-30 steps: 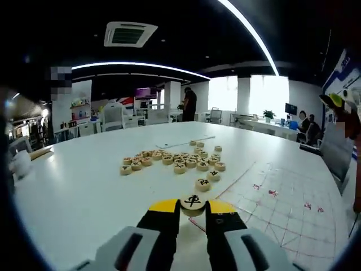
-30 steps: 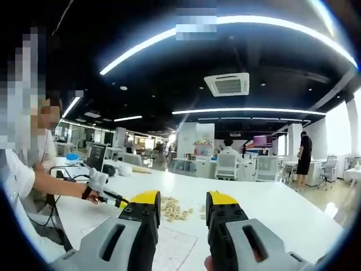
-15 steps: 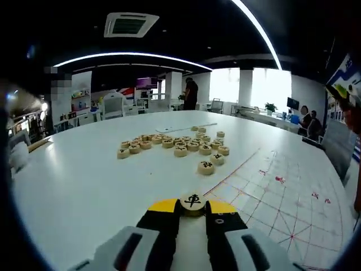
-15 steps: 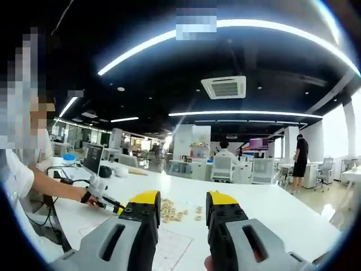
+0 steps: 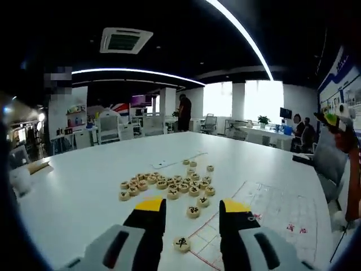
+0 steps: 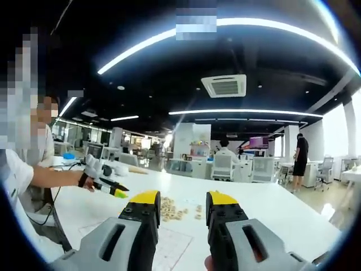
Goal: Pick up the chess pieces one by one and place each piece onto its starting position on the chessboard, setting the pieces on their correct points until all the chess pieces are arranged in the starting layout
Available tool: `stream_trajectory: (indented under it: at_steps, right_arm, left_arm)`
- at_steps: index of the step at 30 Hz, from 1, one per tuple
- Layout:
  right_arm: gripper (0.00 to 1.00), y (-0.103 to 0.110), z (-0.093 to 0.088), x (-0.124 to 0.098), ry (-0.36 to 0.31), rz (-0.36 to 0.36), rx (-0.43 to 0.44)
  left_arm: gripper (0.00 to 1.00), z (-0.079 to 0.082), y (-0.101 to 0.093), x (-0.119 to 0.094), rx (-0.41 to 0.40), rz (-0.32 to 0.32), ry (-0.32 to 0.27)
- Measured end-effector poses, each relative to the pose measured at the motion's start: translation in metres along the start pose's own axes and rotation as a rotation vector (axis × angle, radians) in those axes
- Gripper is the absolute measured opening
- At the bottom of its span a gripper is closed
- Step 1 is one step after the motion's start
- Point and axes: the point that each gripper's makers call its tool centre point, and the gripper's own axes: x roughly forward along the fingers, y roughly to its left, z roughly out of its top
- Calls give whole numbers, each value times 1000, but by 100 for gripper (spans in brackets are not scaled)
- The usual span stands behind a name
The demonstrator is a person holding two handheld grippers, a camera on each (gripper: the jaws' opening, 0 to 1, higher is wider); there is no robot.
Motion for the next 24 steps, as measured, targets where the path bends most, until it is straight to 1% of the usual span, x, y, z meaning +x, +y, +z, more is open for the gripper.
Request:
stream_trajectory:
  at_steps: [3,5,6,10,15,18,24]
  right_arm:
    - [33,0,0,0,2,1,-1]
    - [33,0,0,-1,3,1,-3]
    - [33,-1,0,-1,3,1,-3]
    - [33,-3,1,-3,0,-5,-2]
    - [33,-2,1,-3,0,-6,-6]
    - [34,-2,-2,-1,7,-4,-4]
    - [34,4,-7,3,26,9,-11]
  left_arm:
    - [39,14,-3,2,30,8,-12]
    - [39,18,-7,4,39,5,-15]
    - [39,17,-9,5,41,1,-13]
    - [39,7,-14,10,50,-12,13]
    - [39,-8,-11,14,42,-10,35]
    - [39,-14,-4,17,40,1,46]
    - [34,-23,24,28,15,52,48]
